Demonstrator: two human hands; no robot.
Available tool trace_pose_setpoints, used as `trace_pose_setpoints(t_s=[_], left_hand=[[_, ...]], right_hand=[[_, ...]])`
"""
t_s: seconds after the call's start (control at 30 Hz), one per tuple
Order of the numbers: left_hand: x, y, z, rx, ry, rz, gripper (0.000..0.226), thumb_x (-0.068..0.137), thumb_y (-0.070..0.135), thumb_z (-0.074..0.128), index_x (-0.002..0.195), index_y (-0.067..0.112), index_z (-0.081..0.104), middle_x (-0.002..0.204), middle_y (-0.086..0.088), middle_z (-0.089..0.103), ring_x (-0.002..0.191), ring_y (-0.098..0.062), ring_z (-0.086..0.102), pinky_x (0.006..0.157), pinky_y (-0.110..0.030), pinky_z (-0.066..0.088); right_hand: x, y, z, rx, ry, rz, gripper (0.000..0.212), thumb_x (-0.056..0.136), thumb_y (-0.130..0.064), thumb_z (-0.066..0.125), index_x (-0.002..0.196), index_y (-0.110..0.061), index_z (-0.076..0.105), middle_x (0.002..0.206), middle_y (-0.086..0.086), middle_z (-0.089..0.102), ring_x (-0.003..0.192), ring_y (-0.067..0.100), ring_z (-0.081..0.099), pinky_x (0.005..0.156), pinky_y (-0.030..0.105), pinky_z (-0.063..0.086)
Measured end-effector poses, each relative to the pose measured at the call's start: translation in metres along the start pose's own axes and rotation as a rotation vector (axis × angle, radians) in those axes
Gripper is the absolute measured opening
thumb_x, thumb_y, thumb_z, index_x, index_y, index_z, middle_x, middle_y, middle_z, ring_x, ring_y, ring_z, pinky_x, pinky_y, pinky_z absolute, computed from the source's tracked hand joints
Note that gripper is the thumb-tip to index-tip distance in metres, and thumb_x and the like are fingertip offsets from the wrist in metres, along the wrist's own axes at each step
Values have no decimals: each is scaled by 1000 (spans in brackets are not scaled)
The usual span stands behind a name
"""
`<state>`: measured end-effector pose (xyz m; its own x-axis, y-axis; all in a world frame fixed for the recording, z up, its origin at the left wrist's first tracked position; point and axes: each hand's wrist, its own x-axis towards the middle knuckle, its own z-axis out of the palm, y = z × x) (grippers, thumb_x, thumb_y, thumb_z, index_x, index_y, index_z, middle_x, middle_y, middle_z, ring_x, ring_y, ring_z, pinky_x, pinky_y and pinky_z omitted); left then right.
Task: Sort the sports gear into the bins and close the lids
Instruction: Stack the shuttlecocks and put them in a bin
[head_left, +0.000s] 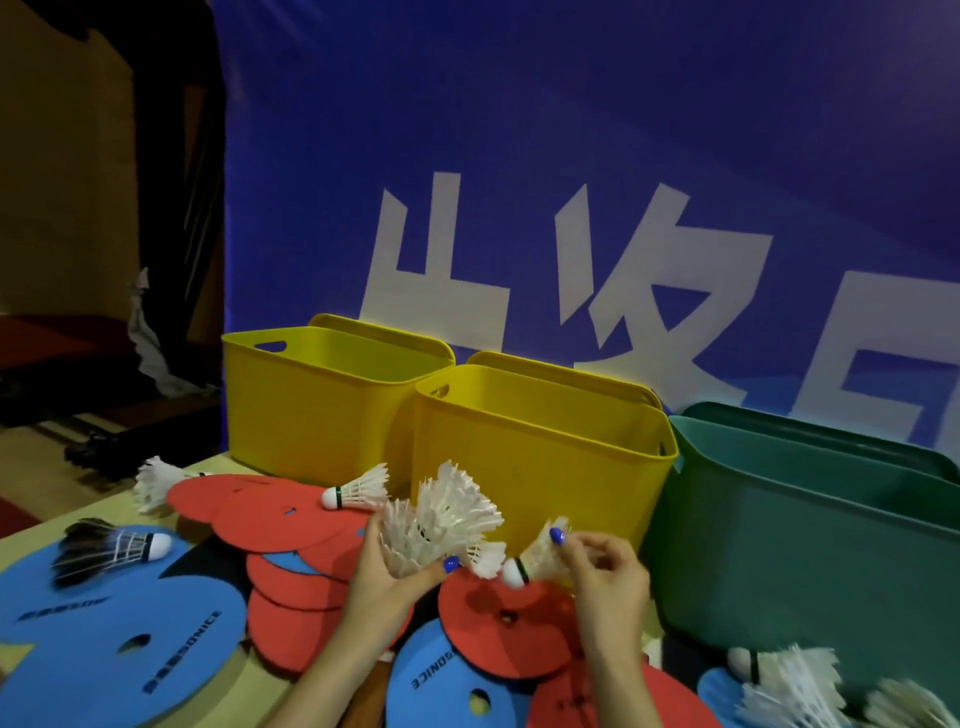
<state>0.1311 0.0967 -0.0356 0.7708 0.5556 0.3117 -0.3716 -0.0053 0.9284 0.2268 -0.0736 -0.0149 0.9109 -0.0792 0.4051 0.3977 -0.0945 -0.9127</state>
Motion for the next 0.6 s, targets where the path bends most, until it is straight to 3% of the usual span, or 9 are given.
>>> trace_pose_setpoints(t_s=[0.07, 0.1, 0.17, 0.23, 0.3, 0.4, 0.47, 0.6], left_hand=[[-4, 1, 2, 71, -48, 0, 133, 39, 52, 88, 148, 21, 19, 139, 5, 39, 124, -11, 42, 98, -24, 39], [-5, 1, 3, 98, -59, 2, 122, 48, 38, 90, 147, 21, 21, 136, 5, 42, 120, -9, 44, 93, -19, 40], [-7, 1, 6, 150, -63, 12, 98, 66, 8, 83, 143, 23, 24, 124, 9, 47, 109, -4, 48, 81, -8, 39], [-7, -1, 9, 199, -64, 32, 86, 71, -1, 77, 131, 32, 26, 109, 23, 47, 91, 11, 51, 69, -1, 40], [-6, -5, 8, 248, -68, 30, 80, 70, 1, 79, 121, 35, 28, 98, 31, 47, 79, 24, 47, 64, 1, 41], [-1, -15, 3, 334, -121, 5, 77, 66, 13, 85, 115, 49, 38, 80, 19, 61, 73, 5, 58, 70, -13, 46], [-1, -18, 1, 367, -147, -1, 79, 57, 24, 88, 113, 54, 41, 83, 14, 67, 80, -5, 62, 77, -29, 50], [-1, -17, 2, 396, -161, 11, 80, 51, 33, 86, 114, 53, 41, 93, 20, 69, 86, -2, 64, 80, -27, 51]], right_hand=[[0, -5, -5, 199, 71, 31, 15, 81, -15, 72, 70, -18, 62, 72, 1, 64, 70, 17, 56, 58, 16, 46], [0, -8, -7, 276, 111, 57, 14, 82, -13, 70, 72, -16, 61, 71, 1, 62, 68, 16, 55, 54, 11, 44], [0, -8, -13, 399, 186, 146, 11, 84, -15, 68, 76, -16, 61, 74, 3, 61, 68, 14, 54, 51, 9, 44], [2, -9, -20, 528, 222, 247, 8, 85, -18, 67, 80, -17, 61, 79, 2, 62, 69, 12, 56, 57, 15, 47], [4, -13, -26, 597, 205, 279, 7, 85, -18, 66, 81, -17, 61, 80, 0, 62, 69, 9, 55, 63, 21, 45], [2, -19, -27, 534, 117, 162, 8, 83, -12, 68, 78, -13, 62, 76, 0, 64, 62, -1, 59, 59, 13, 47], [-4, -18, -20, 434, 8, 56, 11, 81, -6, 69, 74, -12, 64, 70, 0, 66, 59, -3, 60, 56, 9, 46], [-20, -13, 0, 300, -240, 4, 9, 85, -20, 64, 82, -14, 70, 73, 0, 71, 68, 7, 64, 62, 21, 53]])
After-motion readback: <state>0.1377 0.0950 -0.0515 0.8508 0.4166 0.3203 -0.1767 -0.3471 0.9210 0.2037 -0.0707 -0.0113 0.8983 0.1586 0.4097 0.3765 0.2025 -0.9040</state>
